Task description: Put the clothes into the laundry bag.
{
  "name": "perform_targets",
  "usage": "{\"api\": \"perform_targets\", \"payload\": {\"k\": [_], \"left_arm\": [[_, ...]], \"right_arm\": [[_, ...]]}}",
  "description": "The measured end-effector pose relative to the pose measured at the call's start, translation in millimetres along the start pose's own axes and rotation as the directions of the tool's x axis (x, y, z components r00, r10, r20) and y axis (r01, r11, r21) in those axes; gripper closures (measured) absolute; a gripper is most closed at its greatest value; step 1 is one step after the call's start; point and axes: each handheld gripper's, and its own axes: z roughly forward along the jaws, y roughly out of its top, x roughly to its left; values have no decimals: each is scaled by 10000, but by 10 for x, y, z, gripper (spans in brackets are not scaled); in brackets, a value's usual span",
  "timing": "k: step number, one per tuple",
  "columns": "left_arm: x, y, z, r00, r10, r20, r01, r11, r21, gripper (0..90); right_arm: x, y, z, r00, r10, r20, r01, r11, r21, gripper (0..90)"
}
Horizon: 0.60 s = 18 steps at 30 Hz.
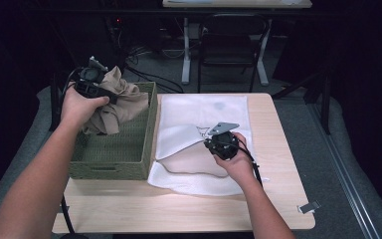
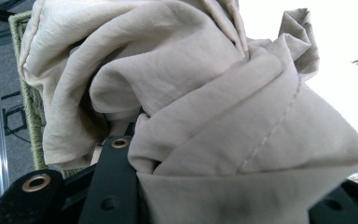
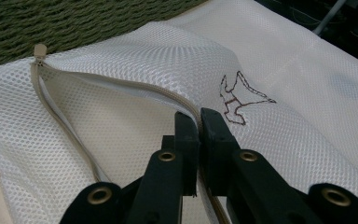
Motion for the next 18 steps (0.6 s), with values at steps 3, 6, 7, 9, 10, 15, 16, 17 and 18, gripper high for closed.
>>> {"api": "perform_targets", "payload": {"k": [3, 6, 7, 9, 10, 15, 16, 17, 18], "left_arm": [[9, 5, -20, 9999, 31, 130, -32, 10000, 74, 607], [8, 3, -40, 9996, 108, 257, -112, 9998, 158, 607], [8, 3, -40, 9996, 108, 257, -112, 9998, 158, 608], [5, 0, -53, 9992, 162, 360, -169, 9997, 173, 607], [3, -1, -57, 9990, 187, 396, -194, 9997, 178, 607], [-46, -19, -78, 9974, 482, 535, -497, 9984, 277, 607], [-55, -23, -83, 9970, 546, 542, -563, 9980, 304, 608], [-63, -25, -87, 9967, 595, 556, -614, 9976, 334, 608], [-71, -29, -94, 9963, 628, 594, -650, 9973, 353, 608]], "right_arm": [[-2, -1, -1, 10000, 18, 2, -18, 10000, -8, 861], [-4, -1, -4, 10000, 19, -10, -19, 10000, -9, 861], [-4, -1, -4, 10000, 19, -10, -19, 10000, -9, 861], [-3, -1, -4, 10000, 19, -10, -19, 10000, -10, 861], [-2, -1, -3, 10000, 20, -8, -20, 10000, -5, 860], [1, 0, -6, 10000, 16, 3, -16, 10000, -7, 861], [2, 0, -6, 10000, 16, 5, -16, 10000, -9, 861], [1, 0, -6, 10000, 8, 6, -8, 10000, -6, 861], [1, -1, -7, 10000, -1, 7, 1, 10000, -1, 861]]}}
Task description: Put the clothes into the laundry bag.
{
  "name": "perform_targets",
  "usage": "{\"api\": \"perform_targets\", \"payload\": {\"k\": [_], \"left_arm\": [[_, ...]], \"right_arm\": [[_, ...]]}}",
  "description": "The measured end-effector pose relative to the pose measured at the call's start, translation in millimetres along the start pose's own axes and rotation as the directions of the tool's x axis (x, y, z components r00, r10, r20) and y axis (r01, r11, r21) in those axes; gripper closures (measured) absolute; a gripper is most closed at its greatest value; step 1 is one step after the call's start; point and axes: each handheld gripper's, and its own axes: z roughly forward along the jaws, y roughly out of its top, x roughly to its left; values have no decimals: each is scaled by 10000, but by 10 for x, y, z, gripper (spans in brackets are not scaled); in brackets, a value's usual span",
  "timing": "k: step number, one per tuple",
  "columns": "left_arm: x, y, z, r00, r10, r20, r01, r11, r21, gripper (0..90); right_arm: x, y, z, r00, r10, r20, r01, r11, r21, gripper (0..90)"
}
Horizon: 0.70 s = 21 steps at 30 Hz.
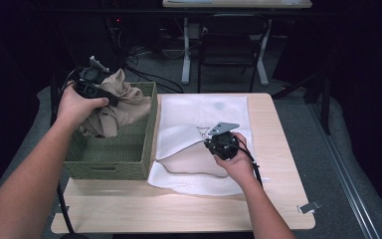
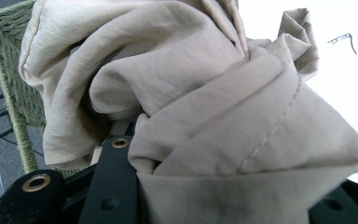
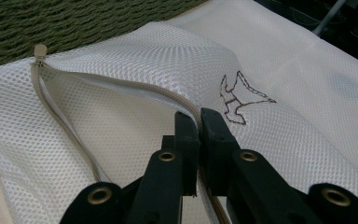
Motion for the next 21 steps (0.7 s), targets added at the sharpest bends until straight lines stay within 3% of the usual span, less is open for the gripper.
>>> {"api": "perform_targets", "payload": {"k": [10, 21], "left_arm": [[-118, -19, -63, 9987, 494, 111, -497, 9985, 246, 608], [-200, -28, -75, 9972, 699, 255, -706, 9972, 263, 608]], "right_arm": [[2, 1, 1, 10000, 1, 10, -1, 10000, 1, 861], [1, 0, 1, 10000, -11, 6, 11, 10000, -20, 861]]}}
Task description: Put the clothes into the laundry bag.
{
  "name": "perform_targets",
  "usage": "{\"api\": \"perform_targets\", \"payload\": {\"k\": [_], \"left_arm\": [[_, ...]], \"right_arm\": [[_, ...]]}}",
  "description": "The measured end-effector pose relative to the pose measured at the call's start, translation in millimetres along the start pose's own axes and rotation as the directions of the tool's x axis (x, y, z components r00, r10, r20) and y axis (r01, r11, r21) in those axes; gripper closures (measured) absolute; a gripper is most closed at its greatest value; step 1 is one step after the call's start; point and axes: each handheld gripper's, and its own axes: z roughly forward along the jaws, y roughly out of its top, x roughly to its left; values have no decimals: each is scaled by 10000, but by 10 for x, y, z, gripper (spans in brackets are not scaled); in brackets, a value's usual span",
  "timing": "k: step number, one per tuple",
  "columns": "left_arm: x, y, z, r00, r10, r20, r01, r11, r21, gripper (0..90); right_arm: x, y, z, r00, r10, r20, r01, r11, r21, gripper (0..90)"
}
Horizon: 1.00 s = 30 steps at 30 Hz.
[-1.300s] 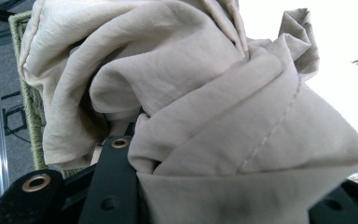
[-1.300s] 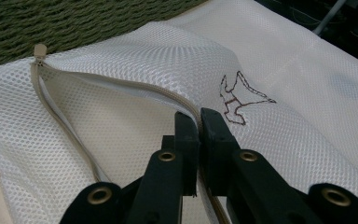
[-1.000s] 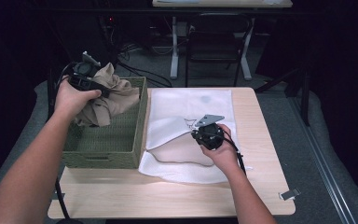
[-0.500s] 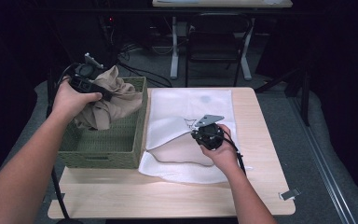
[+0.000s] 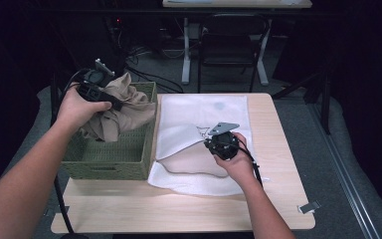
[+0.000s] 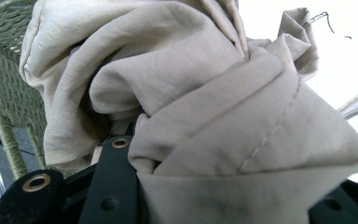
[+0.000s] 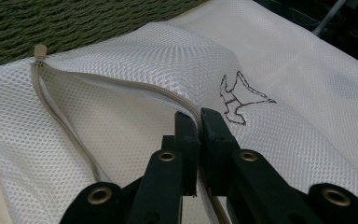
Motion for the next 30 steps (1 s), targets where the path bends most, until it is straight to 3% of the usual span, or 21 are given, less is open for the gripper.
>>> {"api": "perform_targets", "payload": {"k": [30], "left_arm": [[-219, -15, 8, 9980, 506, 376, -501, 9986, -146, 607]], "right_arm": [[10, 0, 2, 10000, -48, 11, 48, 10000, 5, 860]]}}
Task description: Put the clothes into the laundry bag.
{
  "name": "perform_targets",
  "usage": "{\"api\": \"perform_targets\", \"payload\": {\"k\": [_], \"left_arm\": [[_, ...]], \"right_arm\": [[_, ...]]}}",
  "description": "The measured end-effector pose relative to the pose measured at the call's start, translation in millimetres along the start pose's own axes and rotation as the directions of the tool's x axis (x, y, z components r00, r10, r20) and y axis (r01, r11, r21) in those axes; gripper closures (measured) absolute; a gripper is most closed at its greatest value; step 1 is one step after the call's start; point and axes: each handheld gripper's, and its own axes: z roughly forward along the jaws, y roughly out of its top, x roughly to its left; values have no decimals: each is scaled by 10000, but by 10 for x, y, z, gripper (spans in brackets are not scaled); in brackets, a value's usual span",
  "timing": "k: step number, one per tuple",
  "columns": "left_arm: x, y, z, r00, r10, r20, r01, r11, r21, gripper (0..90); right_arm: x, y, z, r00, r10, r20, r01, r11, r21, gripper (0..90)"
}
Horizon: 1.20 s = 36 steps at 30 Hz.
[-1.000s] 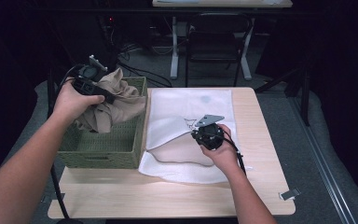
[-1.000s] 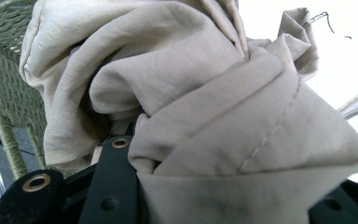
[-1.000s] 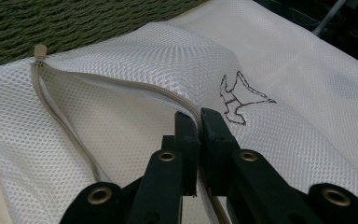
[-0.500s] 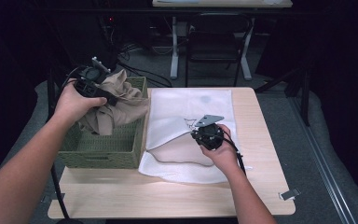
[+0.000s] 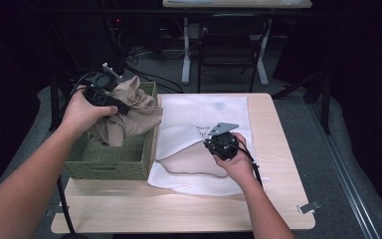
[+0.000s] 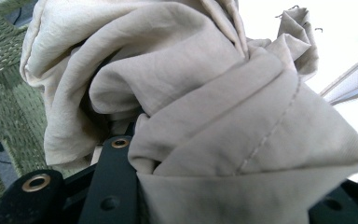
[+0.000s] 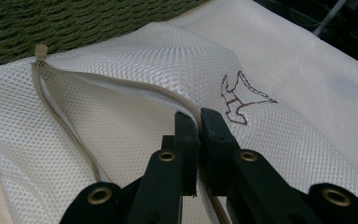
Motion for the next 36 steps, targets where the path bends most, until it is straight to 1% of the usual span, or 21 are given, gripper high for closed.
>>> {"api": "perform_targets", "payload": {"k": [4, 12, 24, 28, 29, 36], "left_arm": [[-33, 3, -21, 10000, 57, 63, -57, 9999, -101, 607], [-87, -2, -23, 9998, 191, 68, -190, 9998, -91, 607], [-208, 10, -25, 9986, 439, 282, -435, 9990, -142, 608], [-250, 22, 1, 9981, 543, 296, -540, 9985, -107, 607], [-267, 31, 15, 9975, 634, 307, -632, 9980, -75, 608], [-328, 43, 42, 9963, 772, 369, -770, 9970, -80, 607]], "right_arm": [[1, -1, 1, 10000, -6, 4, 6, 10000, 2, 861], [1, 0, -1, 10000, 1, 3, -1, 10000, -10, 861], [6, 1, 0, 10000, -33, -7, 33, 10000, 1, 860], [4, 0, -1, 10000, -22, -11, 22, 10000, -1, 860], [3, -1, 0, 10000, -27, -15, 27, 10000, 3, 860], [2, -1, -3, 10000, -32, -20, 32, 10000, -4, 860]]}}
